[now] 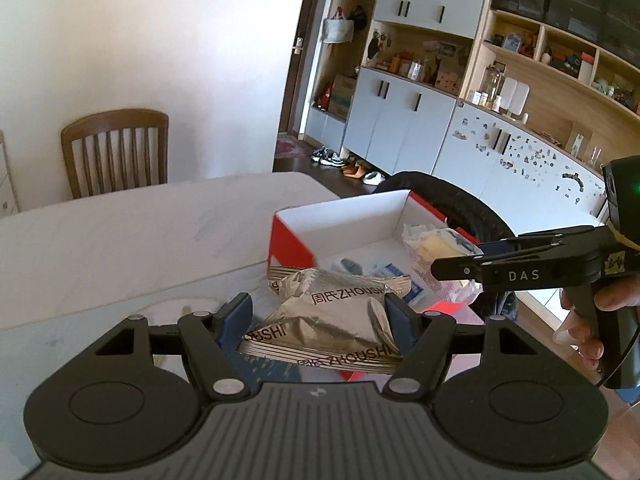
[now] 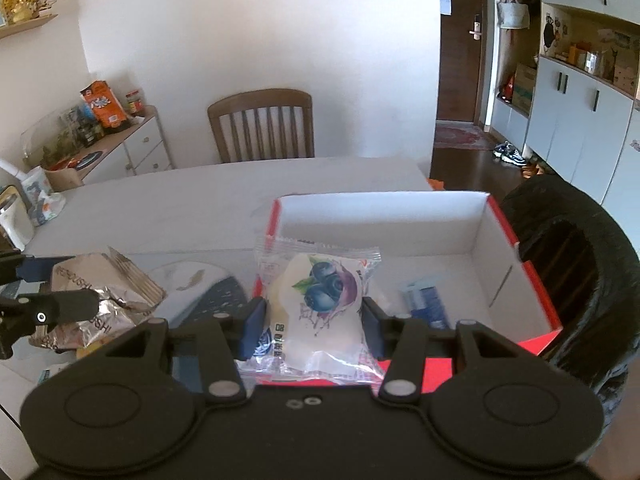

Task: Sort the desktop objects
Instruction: 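Carry the silver bag and blueberry bread bag with both grippers to the red box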

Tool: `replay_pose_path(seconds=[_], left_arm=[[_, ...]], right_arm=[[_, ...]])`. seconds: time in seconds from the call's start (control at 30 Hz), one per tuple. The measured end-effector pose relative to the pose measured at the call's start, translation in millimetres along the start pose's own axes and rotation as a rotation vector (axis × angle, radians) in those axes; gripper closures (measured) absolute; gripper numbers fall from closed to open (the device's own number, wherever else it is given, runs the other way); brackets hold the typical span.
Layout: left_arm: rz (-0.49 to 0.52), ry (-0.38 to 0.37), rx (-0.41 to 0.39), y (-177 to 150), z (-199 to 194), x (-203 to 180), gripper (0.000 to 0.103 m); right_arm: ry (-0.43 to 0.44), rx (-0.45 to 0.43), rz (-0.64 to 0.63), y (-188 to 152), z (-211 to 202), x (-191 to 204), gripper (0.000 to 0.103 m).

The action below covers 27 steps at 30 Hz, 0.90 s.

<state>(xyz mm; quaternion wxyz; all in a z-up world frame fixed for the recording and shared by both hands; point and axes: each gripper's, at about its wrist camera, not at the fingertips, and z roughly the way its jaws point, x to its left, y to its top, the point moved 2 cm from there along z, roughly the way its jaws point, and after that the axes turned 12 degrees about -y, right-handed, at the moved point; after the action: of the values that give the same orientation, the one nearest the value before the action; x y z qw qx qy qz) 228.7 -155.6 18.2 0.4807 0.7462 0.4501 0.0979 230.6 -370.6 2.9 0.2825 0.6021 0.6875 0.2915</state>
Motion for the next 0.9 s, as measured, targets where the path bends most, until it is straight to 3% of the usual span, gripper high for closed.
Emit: replay_pose_path(seconds=[0.9], left_arm=[[0.113,0.03,0.068,38.7,112.7,-31.1,0.033]], right_arm=[[-0.026,0.051,-0.024,29.1,67.7,-82.3,0.053]])
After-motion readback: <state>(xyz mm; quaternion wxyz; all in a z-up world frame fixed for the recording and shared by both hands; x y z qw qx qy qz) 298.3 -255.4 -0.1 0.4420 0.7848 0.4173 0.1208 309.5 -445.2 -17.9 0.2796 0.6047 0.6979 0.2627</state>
